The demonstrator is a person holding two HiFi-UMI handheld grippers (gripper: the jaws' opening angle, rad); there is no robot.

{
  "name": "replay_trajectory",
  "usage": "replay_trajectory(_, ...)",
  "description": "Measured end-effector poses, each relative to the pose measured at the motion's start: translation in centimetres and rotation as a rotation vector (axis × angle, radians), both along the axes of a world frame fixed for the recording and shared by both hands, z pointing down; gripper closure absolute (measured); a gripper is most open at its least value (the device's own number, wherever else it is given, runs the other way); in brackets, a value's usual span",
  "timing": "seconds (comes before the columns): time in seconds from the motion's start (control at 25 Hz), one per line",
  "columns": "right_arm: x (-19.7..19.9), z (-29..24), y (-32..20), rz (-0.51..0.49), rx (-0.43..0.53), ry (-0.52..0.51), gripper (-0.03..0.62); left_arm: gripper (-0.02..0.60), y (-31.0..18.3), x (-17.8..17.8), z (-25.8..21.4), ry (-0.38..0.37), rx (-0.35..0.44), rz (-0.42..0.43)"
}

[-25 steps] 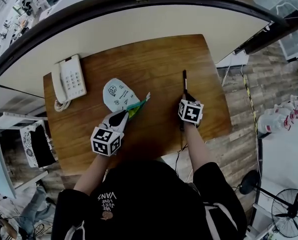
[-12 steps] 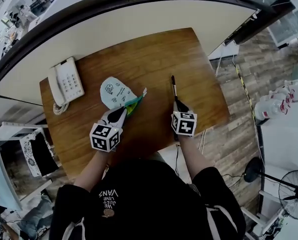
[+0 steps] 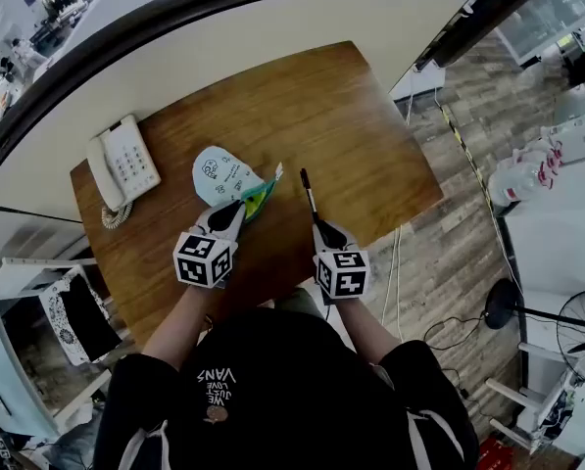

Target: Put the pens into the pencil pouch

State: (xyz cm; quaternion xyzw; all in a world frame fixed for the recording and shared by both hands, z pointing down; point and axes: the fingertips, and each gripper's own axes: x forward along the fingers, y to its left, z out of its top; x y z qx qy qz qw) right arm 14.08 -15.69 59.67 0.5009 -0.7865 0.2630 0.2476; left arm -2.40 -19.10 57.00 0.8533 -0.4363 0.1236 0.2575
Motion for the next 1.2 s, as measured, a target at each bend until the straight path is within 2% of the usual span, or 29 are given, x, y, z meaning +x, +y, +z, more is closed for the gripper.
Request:
replay_trajectory(0.28,-4.1,-0.4,4.2,-0.082,-0.013,-0.005,0.543,0.557,0.6,0.1,-0.4,0.015,0.019,0.051)
replay_trajectory(0.44,-6.6,-0.9,6.0,-0.183,0.003,0.024,0.543,0.557,1.3,0.8,-0.5,0.019,0.028,0.091)
replay_trajectory(0.6,-8.9,-0.6,7.4,-0.29,-0.02,0.042,0.543,0.557,2.2,1.5,-0.9,0.039,0.036,0.144)
replay_trajectory(0.92,-11.3,-0.6,5.7,-0.377,-0.019,0.06,0.543,0.557,4.2,2.9,-1.7,0.073,0.042,0.261)
replay_trajectory(1.2,-12.6,-0.9,2.9,-0.431,0.001,0.07,0.543,0.557,5.1,3.5,-2.1,0.128,0.036,0.327)
